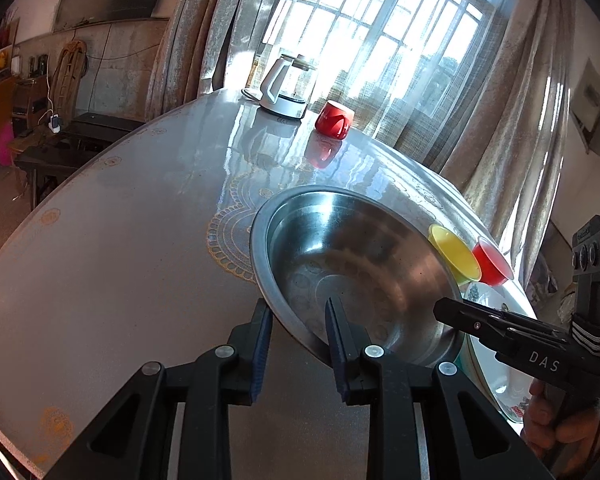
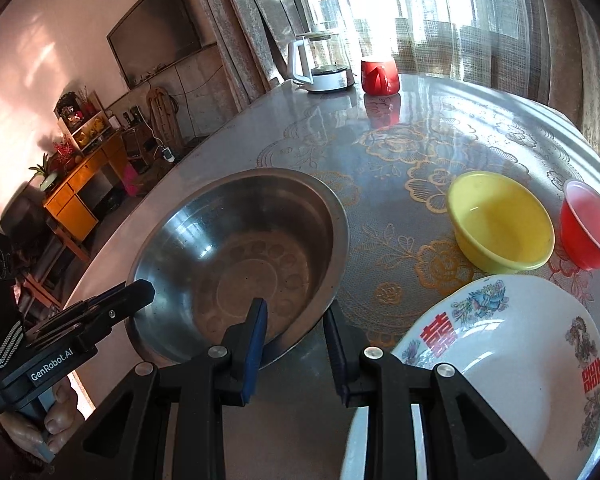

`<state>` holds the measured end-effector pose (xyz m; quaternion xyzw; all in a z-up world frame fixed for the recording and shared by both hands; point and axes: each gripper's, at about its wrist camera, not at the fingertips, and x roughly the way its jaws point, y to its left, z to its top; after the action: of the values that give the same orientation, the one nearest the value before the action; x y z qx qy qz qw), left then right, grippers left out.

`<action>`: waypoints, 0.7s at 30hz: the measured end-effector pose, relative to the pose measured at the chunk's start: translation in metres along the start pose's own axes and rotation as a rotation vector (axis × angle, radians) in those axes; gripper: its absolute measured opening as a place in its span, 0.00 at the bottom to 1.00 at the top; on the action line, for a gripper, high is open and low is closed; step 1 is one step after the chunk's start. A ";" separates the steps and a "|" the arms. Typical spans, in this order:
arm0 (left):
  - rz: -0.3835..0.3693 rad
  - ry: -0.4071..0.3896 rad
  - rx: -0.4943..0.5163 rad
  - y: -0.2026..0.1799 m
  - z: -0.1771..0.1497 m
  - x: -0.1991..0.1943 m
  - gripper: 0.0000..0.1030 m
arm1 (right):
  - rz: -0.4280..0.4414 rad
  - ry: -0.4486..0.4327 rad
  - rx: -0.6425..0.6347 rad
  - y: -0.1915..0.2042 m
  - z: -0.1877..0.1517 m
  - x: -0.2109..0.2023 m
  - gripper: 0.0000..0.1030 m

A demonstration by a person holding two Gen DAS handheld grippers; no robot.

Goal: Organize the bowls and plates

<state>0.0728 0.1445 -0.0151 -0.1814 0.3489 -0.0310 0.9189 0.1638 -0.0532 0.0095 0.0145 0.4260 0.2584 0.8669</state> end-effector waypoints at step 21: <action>0.028 0.037 -0.012 0.009 -0.035 -0.023 0.26 | 0.054 0.017 -0.010 0.014 -0.037 -0.009 0.28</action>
<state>0.0321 0.1459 -0.0285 -0.1813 0.3686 -0.0192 0.9115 0.1253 -0.0529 -0.0038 0.0197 0.4314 0.2841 0.8560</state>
